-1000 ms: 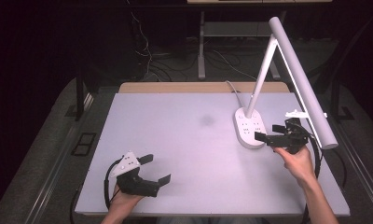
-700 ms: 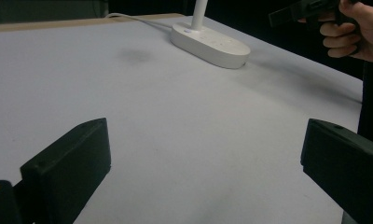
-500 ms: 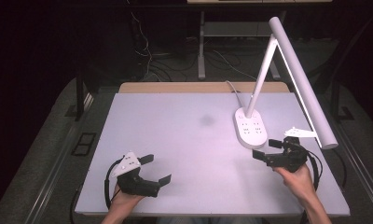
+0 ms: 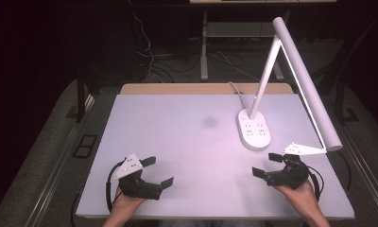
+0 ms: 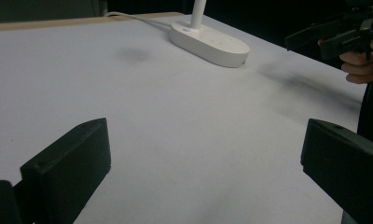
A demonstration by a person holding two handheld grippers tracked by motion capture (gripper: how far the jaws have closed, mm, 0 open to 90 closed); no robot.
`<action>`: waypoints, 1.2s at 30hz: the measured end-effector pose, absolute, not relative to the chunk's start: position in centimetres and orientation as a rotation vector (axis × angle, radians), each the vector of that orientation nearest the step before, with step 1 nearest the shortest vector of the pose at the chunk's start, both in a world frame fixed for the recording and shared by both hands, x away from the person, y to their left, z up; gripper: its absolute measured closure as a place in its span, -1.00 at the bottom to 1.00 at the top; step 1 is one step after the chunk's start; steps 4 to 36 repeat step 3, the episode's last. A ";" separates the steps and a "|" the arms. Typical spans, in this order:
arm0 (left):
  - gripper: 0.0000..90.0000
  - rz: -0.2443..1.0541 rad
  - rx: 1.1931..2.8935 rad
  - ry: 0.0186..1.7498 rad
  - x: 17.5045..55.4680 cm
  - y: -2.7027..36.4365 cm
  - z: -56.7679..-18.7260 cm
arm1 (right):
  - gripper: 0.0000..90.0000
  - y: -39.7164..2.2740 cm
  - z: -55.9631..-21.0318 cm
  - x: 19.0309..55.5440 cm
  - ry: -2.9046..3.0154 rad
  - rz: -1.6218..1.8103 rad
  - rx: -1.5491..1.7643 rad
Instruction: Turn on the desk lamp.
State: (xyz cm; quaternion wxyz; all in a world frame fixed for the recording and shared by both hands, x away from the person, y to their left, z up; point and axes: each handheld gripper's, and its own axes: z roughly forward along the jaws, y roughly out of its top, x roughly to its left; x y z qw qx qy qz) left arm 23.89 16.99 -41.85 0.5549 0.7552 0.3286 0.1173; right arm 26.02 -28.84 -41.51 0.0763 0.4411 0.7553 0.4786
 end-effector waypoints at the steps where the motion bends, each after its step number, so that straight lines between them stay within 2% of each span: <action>1: -0.99 0.277 1.786 0.776 23.9 17.0 -41.9 | -0.99 -28.8 -41.8 25.6 2.271 1.439 1.314; 36: -0.99 0.276 1.787 0.775 23.9 17.0 -41.9 | -0.99 -28.8 -41.9 25.5 2.274 1.438 1.312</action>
